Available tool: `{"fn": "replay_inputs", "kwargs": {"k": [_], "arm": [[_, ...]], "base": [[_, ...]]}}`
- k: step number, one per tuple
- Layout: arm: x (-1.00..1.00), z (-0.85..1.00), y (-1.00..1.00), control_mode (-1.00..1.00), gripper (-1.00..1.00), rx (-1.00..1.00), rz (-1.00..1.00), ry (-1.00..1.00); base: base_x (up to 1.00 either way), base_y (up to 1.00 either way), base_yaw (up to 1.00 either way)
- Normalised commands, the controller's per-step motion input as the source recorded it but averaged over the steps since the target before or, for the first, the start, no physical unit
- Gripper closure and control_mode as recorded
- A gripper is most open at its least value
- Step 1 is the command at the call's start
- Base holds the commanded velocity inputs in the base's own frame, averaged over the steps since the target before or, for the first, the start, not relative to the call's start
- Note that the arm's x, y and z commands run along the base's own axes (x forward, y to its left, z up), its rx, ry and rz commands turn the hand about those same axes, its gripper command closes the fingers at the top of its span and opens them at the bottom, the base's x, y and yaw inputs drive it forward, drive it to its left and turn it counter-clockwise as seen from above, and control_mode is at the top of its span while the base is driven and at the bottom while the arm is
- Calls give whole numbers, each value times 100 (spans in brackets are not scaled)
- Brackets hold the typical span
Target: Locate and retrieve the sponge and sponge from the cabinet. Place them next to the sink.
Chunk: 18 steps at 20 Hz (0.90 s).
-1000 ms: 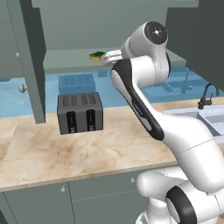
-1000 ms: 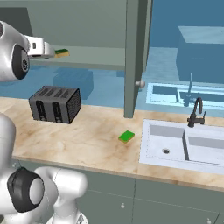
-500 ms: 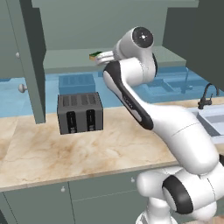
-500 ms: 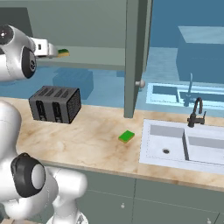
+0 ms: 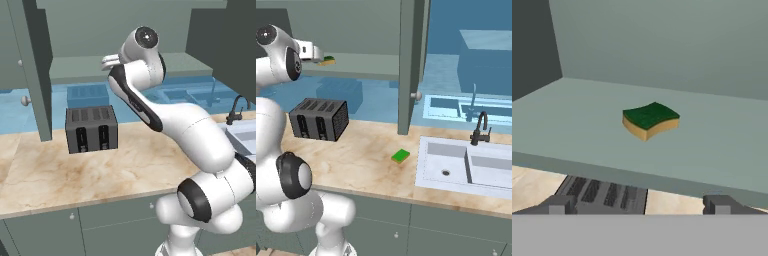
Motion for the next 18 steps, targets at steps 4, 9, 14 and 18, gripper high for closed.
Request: {"fn": "replay_inputs", "kwargs": {"k": [4, 9, 14, 18], "arm": [[47, -11, 1, -100, -100, 0, -1, 0], [38, -12, 0, -100, -100, 0, 0, 0], [30, -10, 0, -100, -100, 0, 0, 0], [23, -9, 0, -100, -100, 0, -2, 1]], "base": [[0, 0, 0], [0, 0, 0], [0, 0, 0], [0, 0, 0]]}}
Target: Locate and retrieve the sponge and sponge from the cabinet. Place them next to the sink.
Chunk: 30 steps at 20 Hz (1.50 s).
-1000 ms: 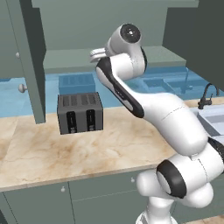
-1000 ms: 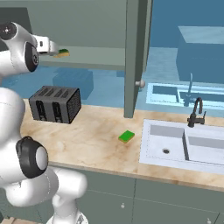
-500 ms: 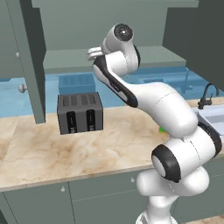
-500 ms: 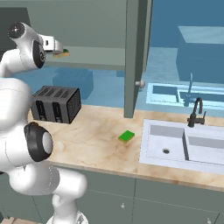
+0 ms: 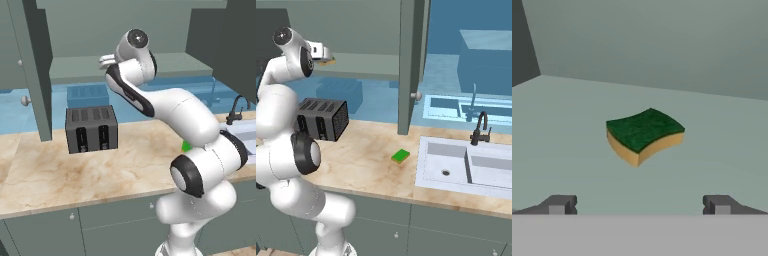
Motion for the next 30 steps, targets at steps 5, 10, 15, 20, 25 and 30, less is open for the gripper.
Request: {"fn": "replay_inputs", "kwargs": {"k": [5, 10, 15, 20, 25, 30], "arm": [[17, -7, 0, -100, -100, 0, -4, 4], [18, -3, 4, -100, -100, 0, -6, 7], [18, 0, 9, -100, -100, 0, -6, 7], [20, -4, 12, -100, -100, 0, -5, 3], [28, -9, 5, -100, -100, 0, -2, 0], [32, -14, 0, -100, -100, 0, 0, 0]], "base": [[0, 0, 0], [0, 0, 0], [0, 0, 0], [0, 0, 0], [0, 0, 0], [0, 0, 0]]}}
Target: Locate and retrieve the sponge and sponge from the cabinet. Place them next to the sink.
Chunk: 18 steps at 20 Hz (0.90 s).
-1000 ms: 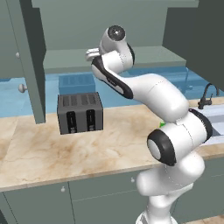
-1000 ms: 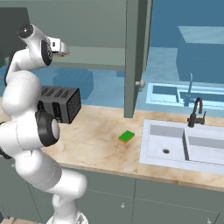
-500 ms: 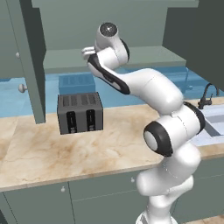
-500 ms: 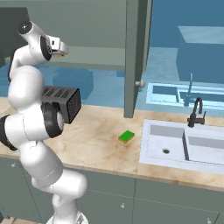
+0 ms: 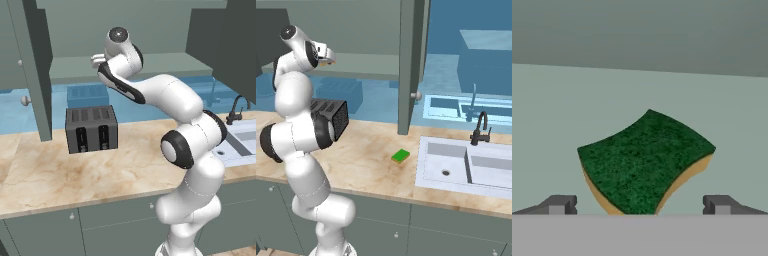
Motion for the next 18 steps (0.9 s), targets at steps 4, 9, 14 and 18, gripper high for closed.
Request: {"fn": "replay_inputs", "kwargs": {"k": [4, 9, 14, 18], "arm": [[35, -9, -2, -100, -100, 0, 0, 0], [31, -4, 0, -100, -100, 0, 0, 0], [16, -6, 2, -100, 100, 0, 0, 0], [7, -7, 0, -100, 100, 0, 0, 0]], "base": [[0, 0, 0], [0, 0, 0], [0, 0, 0], [0, 0, 0]]}}
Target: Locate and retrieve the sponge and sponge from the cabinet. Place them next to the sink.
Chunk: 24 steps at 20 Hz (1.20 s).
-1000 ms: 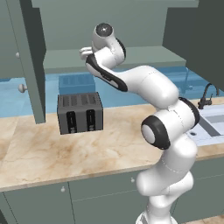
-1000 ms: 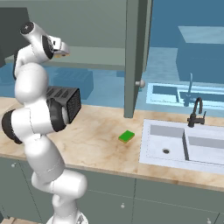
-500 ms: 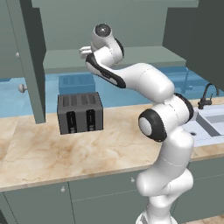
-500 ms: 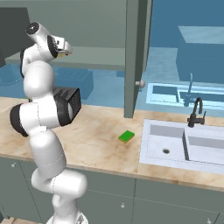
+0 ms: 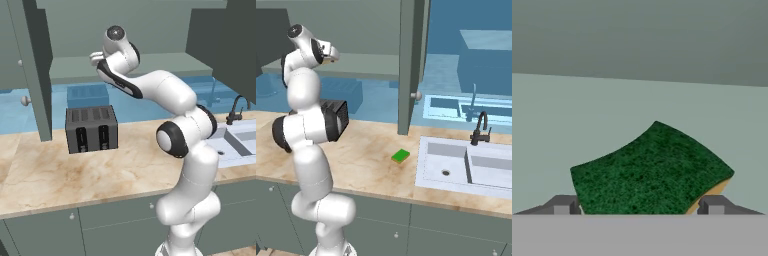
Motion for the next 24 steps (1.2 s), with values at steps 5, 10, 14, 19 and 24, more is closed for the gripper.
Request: {"fn": "replay_inputs", "kwargs": {"k": [5, 10, 14, 19, 24], "arm": [[4, -4, 0, -100, 100, 0, -1, 0], [-35, 0, -7, -100, 100, 0, -5, 1], [-60, 0, -20, -100, 100, 1, -6, 2], [-60, 0, -21, -100, 100, 0, -5, 1], [-61, 0, -12, -100, 100, 0, -6, 1]], "base": [[0, 0, 0], [0, 0, 0], [0, 0, 0], [0, 0, 0], [0, 0, 0]]}}
